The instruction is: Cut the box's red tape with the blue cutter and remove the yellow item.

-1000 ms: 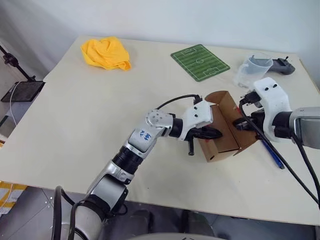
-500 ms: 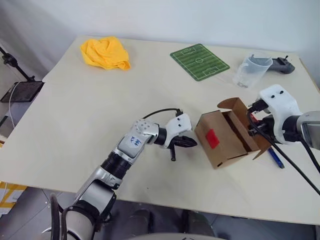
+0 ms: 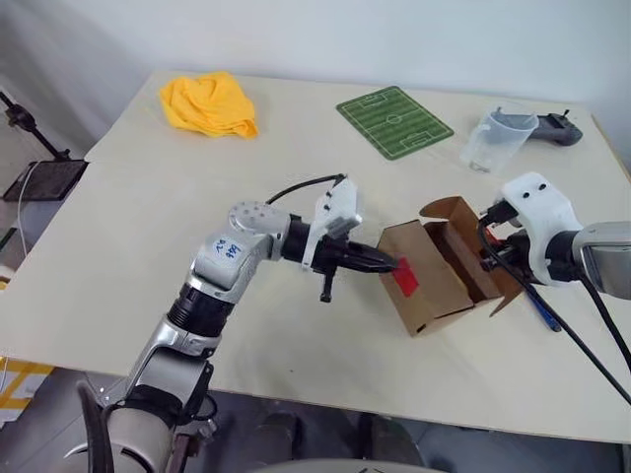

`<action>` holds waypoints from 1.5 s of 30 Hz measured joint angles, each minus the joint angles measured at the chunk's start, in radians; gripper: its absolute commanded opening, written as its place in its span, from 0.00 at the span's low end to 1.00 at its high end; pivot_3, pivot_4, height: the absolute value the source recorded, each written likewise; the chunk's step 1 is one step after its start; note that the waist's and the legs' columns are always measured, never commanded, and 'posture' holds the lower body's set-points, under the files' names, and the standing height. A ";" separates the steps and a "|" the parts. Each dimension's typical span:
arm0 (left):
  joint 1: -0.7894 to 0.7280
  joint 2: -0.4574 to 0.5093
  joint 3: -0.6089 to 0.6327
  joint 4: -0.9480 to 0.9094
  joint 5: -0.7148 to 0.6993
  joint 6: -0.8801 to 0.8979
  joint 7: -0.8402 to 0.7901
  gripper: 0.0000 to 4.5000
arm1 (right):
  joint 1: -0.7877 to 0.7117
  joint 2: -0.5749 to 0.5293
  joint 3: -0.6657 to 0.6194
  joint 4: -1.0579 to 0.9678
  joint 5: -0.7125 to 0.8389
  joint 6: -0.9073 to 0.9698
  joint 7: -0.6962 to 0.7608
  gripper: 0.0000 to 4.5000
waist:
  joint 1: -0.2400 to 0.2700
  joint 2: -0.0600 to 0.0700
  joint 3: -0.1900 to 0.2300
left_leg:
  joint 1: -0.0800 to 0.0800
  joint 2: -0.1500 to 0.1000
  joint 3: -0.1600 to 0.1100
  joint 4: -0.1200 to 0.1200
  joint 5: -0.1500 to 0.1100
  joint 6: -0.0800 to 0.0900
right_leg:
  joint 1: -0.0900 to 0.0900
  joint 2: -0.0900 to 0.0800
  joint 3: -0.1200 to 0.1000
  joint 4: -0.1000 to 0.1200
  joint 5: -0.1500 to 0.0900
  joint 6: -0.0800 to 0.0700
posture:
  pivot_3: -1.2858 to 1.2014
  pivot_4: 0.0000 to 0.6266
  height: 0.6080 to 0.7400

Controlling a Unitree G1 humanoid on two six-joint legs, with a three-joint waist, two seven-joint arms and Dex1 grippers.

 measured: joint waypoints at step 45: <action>0.123 0.193 -0.172 -0.098 0.231 0.096 0.134 0.00 | 0.103 0.057 -0.121 -0.023 -0.081 0.082 0.047 0.00 | -0.004 0.003 -0.002 | 0.003 0.000 0.000 0.005 0.000 0.001 | 0.003 0.000 0.006 0.004 0.001 0.001 | 0.52 0.24 1.00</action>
